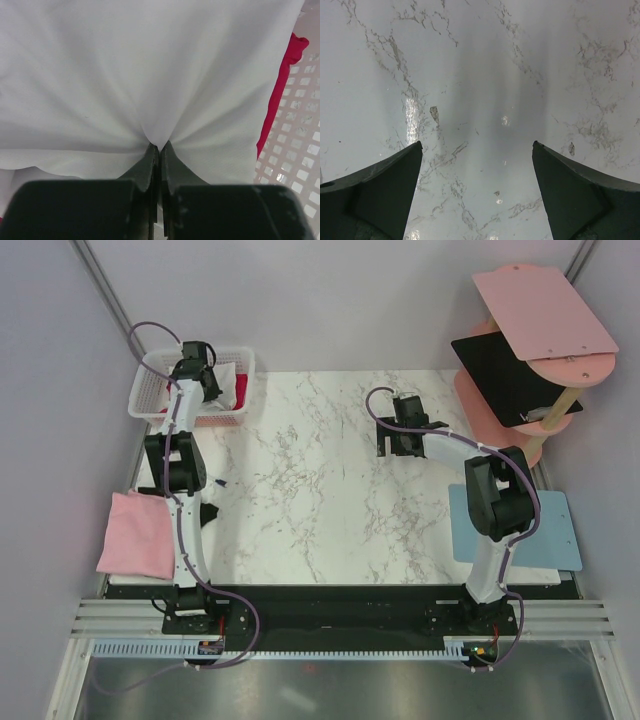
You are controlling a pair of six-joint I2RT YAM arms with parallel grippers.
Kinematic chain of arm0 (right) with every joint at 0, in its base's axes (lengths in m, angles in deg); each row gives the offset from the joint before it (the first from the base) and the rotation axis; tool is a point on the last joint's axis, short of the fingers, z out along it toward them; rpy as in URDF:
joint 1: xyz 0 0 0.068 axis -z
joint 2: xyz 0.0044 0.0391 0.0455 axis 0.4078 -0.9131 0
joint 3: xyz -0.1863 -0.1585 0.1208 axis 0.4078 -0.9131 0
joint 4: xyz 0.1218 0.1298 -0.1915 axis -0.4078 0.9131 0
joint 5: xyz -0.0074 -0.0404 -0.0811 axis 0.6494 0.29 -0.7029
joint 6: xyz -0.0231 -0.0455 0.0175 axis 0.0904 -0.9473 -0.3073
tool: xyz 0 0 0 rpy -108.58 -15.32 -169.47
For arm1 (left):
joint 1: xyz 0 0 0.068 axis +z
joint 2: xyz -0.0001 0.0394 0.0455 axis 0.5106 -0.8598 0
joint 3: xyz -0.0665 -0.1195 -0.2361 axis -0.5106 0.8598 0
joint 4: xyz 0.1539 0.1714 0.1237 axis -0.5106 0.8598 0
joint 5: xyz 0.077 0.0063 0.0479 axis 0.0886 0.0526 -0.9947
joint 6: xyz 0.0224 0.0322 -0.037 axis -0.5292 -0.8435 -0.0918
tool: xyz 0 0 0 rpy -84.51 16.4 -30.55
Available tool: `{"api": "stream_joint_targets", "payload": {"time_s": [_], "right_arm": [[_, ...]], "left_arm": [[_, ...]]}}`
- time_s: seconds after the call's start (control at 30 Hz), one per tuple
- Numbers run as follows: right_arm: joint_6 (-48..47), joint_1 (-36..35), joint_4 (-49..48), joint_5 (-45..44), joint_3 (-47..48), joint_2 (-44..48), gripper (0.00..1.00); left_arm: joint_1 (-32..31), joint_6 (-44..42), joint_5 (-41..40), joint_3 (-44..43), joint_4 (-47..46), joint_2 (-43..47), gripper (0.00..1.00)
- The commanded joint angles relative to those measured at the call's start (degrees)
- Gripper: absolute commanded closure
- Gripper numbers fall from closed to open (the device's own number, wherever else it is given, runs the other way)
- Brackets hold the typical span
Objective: Fold and stack the t-shirts
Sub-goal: Grab crumpled tshirt from bin with the left arm, then move the tshirt to the center of the board
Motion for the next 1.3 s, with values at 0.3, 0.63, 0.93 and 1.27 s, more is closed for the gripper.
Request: {"api": "stream_joint_targets", "payload": {"time_s": [0.3,0.63,0.93,1.27], "right_arm": [[1.2,0.0,-2.2,1.8,-0.4,1.0,0.02],[1.9,0.0,-2.8,1.6,-2.1,5.7,0.02],[3.8,0.0,-4.0,0.1,-5.6,15.6,0.02],[2.4,0.0,-2.1,-3.4,-10.6,30.8,0.02]], "left_arm": [[0.1,3.9,6.6,-1.7,-2.2,17.6,0.98],[-2.6,10.0,22.8,1.3,-3.8,32.5,0.98],[-16.8,14.7,32.1,4.2,-4.4,41.7,0.98],[-30.1,21.6,31.8,46.7,-7.2,50.6,0.98]]}}
